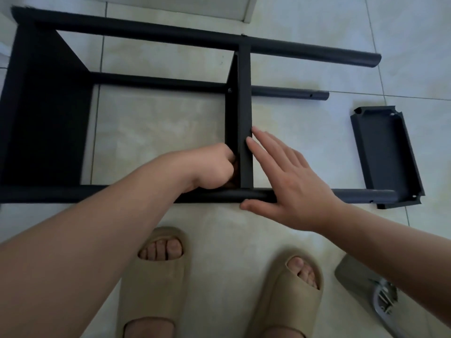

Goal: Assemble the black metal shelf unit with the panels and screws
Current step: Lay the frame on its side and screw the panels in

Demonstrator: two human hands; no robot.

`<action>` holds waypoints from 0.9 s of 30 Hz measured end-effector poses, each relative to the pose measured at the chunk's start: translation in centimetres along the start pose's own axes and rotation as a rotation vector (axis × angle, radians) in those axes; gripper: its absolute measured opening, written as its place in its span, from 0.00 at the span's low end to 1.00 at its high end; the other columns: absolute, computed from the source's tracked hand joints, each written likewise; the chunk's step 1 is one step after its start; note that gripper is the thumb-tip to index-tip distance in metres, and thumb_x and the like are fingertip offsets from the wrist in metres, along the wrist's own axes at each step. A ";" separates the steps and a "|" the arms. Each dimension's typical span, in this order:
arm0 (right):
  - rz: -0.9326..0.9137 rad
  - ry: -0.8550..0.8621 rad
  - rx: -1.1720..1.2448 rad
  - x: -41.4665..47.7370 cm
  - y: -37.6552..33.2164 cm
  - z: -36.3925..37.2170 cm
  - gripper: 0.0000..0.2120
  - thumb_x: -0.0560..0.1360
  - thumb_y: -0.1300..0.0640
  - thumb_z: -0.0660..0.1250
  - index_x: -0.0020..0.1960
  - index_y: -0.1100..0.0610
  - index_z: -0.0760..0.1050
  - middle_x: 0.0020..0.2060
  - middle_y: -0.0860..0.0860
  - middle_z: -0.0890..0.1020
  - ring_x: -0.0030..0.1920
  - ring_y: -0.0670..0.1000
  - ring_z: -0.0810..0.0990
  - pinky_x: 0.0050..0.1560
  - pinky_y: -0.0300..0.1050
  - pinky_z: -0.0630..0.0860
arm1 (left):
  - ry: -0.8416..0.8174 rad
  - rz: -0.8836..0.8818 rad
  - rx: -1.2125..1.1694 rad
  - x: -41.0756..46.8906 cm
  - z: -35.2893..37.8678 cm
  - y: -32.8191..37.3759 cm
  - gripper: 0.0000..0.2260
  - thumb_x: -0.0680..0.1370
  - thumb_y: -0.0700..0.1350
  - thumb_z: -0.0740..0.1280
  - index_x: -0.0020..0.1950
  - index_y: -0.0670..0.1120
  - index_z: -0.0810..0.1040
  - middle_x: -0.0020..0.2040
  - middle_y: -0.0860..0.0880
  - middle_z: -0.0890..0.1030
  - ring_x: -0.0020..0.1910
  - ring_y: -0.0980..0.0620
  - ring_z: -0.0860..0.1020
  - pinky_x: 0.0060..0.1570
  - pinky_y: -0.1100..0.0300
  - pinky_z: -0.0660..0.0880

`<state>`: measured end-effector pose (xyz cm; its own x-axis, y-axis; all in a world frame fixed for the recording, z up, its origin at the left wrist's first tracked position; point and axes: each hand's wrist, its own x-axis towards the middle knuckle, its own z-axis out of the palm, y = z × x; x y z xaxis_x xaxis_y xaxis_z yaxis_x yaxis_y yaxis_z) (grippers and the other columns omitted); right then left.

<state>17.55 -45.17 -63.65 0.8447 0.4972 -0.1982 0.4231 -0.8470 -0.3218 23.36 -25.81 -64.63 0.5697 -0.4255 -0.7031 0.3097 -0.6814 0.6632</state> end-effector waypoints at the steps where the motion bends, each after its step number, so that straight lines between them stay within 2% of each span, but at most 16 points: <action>1: -0.004 -0.006 -0.009 -0.5 -0.1 0.1 0.49 0.74 0.28 0.58 0.83 0.57 0.50 0.83 0.52 0.49 0.82 0.54 0.49 0.78 0.56 0.57 | -0.017 -0.004 -0.004 -0.2 0.4 -0.2 0.12 0.76 0.33 0.60 0.46 0.43 0.82 0.46 0.41 0.84 0.50 0.39 0.82 0.55 0.43 0.79; 5: -0.037 -0.037 -0.081 -1.8 -0.2 0.8 0.54 0.71 0.23 0.59 0.83 0.57 0.50 0.83 0.53 0.47 0.82 0.55 0.46 0.78 0.62 0.56 | -0.113 -0.041 -0.082 -0.8 2.2 -1.0 0.13 0.76 0.30 0.58 0.49 0.40 0.82 0.46 0.39 0.85 0.48 0.39 0.83 0.53 0.43 0.81; 9: -0.088 -0.014 -0.128 -1.9 -0.3 1.1 0.54 0.71 0.24 0.59 0.83 0.59 0.50 0.82 0.53 0.48 0.82 0.54 0.46 0.78 0.64 0.54 | -0.165 -0.068 -0.210 -1.0 2.8 -1.4 0.15 0.78 0.28 0.55 0.49 0.40 0.80 0.37 0.48 0.85 0.37 0.52 0.85 0.41 0.57 0.82; 13: -0.164 -0.003 -0.173 -1.9 -0.1 1.2 0.49 0.74 0.26 0.58 0.83 0.58 0.51 0.82 0.53 0.50 0.82 0.53 0.47 0.79 0.65 0.52 | -0.127 -0.083 -0.351 -1.2 2.9 -1.9 0.12 0.81 0.31 0.57 0.55 0.40 0.79 0.45 0.42 0.86 0.44 0.47 0.86 0.50 0.52 0.82; 16: -0.217 -0.019 -0.164 -1.8 0.0 1.4 0.47 0.77 0.28 0.56 0.82 0.60 0.51 0.82 0.54 0.50 0.82 0.54 0.47 0.79 0.64 0.53 | -0.015 -0.139 -0.484 -1.2 3.2 -2.6 0.10 0.81 0.32 0.60 0.56 0.38 0.79 0.46 0.42 0.86 0.45 0.46 0.86 0.46 0.55 0.82; 20: -0.229 -0.034 -0.131 -1.6 0.0 1.5 0.47 0.78 0.29 0.56 0.82 0.61 0.50 0.82 0.55 0.49 0.82 0.54 0.46 0.79 0.62 0.53 | -0.029 -0.181 -0.556 -1.3 2.9 -2.9 0.11 0.80 0.29 0.60 0.57 0.37 0.80 0.46 0.43 0.86 0.47 0.48 0.86 0.44 0.59 0.81; 24: -0.227 -0.027 -0.126 -1.5 0.0 1.5 0.46 0.78 0.30 0.56 0.82 0.61 0.50 0.82 0.55 0.49 0.82 0.54 0.47 0.79 0.63 0.54 | -0.090 -0.189 -0.578 -1.5 2.6 -2.9 0.15 0.79 0.26 0.56 0.58 0.36 0.79 0.49 0.41 0.86 0.50 0.47 0.85 0.57 0.52 0.80; 27: -0.221 -0.010 -0.122 -1.5 0.0 1.6 0.46 0.77 0.30 0.56 0.82 0.61 0.51 0.82 0.54 0.50 0.82 0.54 0.48 0.79 0.63 0.55 | -0.107 -0.154 -0.586 -1.4 2.6 -3.0 0.13 0.81 0.29 0.57 0.59 0.36 0.78 0.51 0.39 0.85 0.52 0.46 0.85 0.59 0.50 0.80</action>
<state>15.75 -45.64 -64.80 0.7239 0.6745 -0.1449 0.6345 -0.7333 -0.2441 19.61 -24.67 -66.30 0.4150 -0.4261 -0.8039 0.7668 -0.3118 0.5611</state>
